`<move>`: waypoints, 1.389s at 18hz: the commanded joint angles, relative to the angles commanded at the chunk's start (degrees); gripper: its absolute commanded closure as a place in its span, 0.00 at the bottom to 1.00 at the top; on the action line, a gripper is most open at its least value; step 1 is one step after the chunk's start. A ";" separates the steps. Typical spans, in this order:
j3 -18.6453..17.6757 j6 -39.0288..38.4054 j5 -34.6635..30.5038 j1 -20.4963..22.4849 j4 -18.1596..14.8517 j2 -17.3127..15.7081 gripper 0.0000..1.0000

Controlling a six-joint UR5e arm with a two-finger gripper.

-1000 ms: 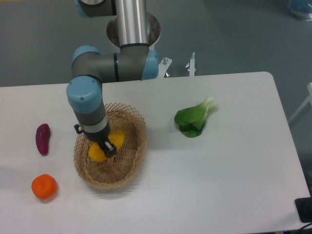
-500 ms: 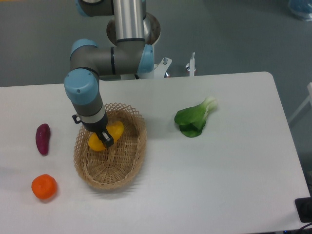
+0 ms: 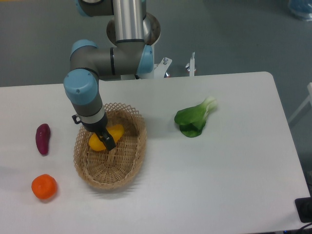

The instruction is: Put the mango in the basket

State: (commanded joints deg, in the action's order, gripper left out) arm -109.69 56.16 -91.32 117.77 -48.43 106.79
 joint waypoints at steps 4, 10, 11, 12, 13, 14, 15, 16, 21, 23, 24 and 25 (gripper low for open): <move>0.35 -7.35 -0.35 0.09 0.09 -1.84 0.00; 2.81 -8.44 0.18 4.12 -0.79 -2.20 0.00; 3.08 -7.74 0.26 5.35 -0.79 -2.29 0.00; 3.60 -6.17 0.18 6.23 -0.96 -2.29 0.00; 3.95 -4.07 -0.09 7.02 -1.31 -2.46 0.00; 4.22 -2.30 -0.17 8.34 -2.36 -3.16 0.00; 4.57 -0.98 -0.18 9.83 -3.85 -3.43 0.00; 5.09 0.25 -0.26 10.71 -5.69 -3.60 0.00; 6.33 10.18 -0.44 17.91 -10.46 -4.31 0.00; 6.42 12.56 -0.44 21.08 -10.55 -4.31 0.00; 6.68 14.13 -0.44 22.57 -10.72 -4.31 0.00; 7.12 15.80 -0.44 23.81 -11.16 -4.31 0.00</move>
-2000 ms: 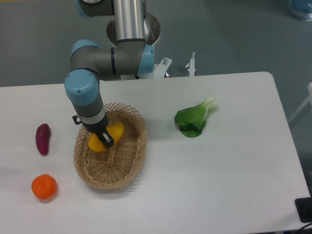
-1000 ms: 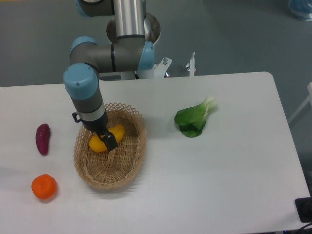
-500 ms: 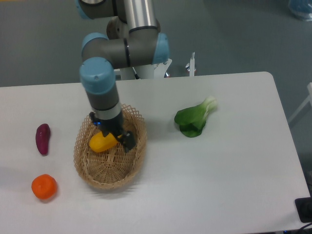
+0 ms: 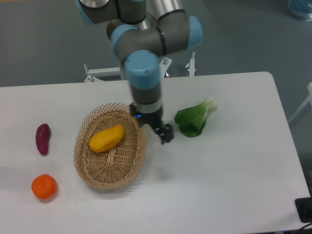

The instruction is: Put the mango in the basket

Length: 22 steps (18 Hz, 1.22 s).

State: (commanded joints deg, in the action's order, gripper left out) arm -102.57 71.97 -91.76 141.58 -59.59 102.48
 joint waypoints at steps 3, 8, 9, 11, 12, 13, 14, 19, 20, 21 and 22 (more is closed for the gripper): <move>1.58 3.35 0.09 3.17 -0.62 0.52 0.00; 4.13 8.71 1.05 7.74 -2.29 1.93 0.00; 4.48 9.41 1.23 8.53 -2.29 2.28 0.00; 5.62 9.95 2.10 9.94 -2.29 3.07 0.00; 6.41 9.95 2.72 10.55 -2.29 3.77 0.00; 7.55 9.95 2.81 10.82 -2.38 4.39 0.00; 8.52 9.95 2.99 10.91 -2.46 5.18 0.00; 10.90 10.04 3.52 11.79 -4.31 6.50 0.00; 10.82 10.12 3.52 11.96 -4.31 6.50 0.00; 10.81 10.56 3.52 11.97 -4.31 6.59 0.00; 10.81 10.65 3.52 11.97 -4.31 6.59 0.00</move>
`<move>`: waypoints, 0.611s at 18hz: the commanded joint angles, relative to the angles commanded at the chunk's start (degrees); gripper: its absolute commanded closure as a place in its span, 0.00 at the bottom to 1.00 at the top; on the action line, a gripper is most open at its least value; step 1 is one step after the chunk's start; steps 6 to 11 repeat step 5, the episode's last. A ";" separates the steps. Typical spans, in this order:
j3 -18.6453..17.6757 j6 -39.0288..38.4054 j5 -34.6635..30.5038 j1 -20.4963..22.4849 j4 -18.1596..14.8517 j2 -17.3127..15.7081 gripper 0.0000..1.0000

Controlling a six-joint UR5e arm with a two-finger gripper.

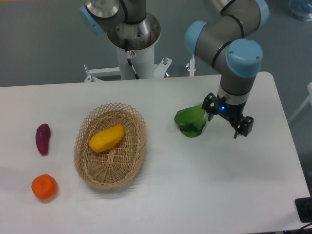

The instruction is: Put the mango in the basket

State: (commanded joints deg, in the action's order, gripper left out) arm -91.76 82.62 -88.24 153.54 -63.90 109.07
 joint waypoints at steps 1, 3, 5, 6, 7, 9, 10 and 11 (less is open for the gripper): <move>-0.17 0.00 0.00 0.00 0.00 0.00 0.00; -0.18 0.00 0.00 0.00 0.00 0.09 0.00; -0.18 0.00 0.00 0.00 0.00 0.09 0.00; -0.18 0.00 0.00 0.00 0.00 0.09 0.00; -0.18 0.00 0.00 0.00 0.00 0.09 0.00; -0.18 0.00 0.00 0.00 0.00 0.09 0.00; -0.18 0.00 0.00 0.00 0.00 0.09 0.00; -0.18 0.00 0.00 0.00 0.00 0.09 0.00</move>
